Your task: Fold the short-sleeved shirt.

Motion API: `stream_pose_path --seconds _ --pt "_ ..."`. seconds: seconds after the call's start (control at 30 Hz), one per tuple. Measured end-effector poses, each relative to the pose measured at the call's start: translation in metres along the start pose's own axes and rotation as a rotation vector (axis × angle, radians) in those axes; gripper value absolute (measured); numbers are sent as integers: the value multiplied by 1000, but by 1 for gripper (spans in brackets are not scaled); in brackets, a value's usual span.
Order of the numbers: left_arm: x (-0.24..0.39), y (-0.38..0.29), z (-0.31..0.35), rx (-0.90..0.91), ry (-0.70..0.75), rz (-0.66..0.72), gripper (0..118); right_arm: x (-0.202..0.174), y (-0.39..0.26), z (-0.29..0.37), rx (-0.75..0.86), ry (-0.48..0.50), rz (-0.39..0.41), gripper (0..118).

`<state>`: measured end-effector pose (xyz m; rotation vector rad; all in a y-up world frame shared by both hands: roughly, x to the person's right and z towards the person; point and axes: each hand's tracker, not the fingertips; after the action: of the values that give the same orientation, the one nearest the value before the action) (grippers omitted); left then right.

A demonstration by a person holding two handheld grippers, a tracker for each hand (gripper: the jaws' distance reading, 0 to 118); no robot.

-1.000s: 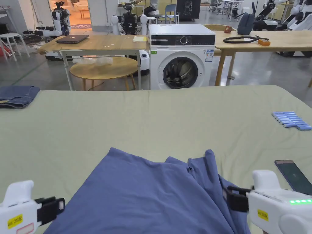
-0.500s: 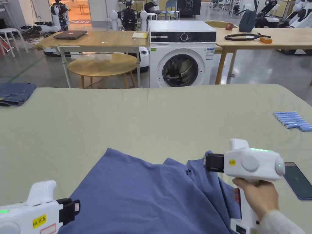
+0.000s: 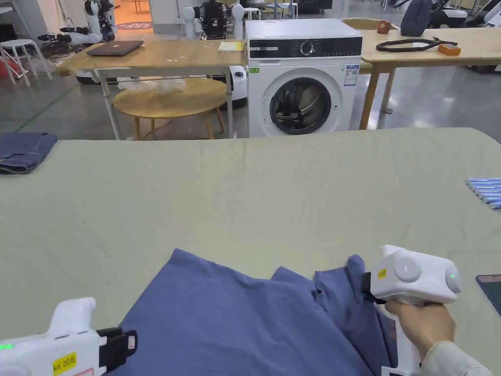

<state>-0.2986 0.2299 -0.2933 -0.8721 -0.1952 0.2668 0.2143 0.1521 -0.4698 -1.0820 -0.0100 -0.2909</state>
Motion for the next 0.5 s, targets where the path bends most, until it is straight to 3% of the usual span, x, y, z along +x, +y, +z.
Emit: stream_pose_path --seconds 0.07,0.1,0.17,0.2,0.33,0.5 --pt "1 28 -15 -4 -22 4 0 6 10 3 15 21 22 0" --pt "4 44 -24 0 -34 2 25 9 16 3 17 27 31 0" --pt "12 83 -57 -19 -55 -26 91 4 6 7 54 32 70 0" --pt "13 99 -74 -34 -21 -28 118 5 8 7 61 33 67 0" --pt "16 149 -165 -109 132 -99 118 -13 -20 53 120 50 82 0" --pt "-21 168 -266 -226 312 -138 114 -7 0 34 107 84 77 0"
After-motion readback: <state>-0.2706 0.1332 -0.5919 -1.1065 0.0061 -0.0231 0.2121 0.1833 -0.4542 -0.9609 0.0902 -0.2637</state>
